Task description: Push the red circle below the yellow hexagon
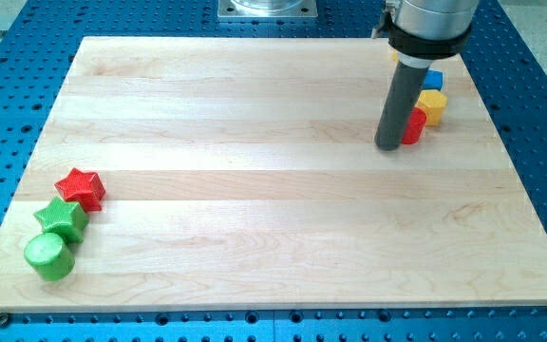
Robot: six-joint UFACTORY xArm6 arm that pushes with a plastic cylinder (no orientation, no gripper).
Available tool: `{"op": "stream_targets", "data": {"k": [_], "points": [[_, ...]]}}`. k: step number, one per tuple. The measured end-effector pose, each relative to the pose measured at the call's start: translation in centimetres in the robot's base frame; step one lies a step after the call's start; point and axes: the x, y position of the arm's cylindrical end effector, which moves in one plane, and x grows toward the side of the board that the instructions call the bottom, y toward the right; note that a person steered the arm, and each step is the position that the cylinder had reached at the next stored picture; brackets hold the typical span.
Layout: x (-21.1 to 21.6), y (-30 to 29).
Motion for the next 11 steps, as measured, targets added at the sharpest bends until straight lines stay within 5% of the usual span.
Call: {"op": "stream_targets", "data": {"k": [4,8,9,11], "points": [[-3.1,-1.5],[3.8,3.8],[2.8,-1.0],[-2.2,1.8]]}}
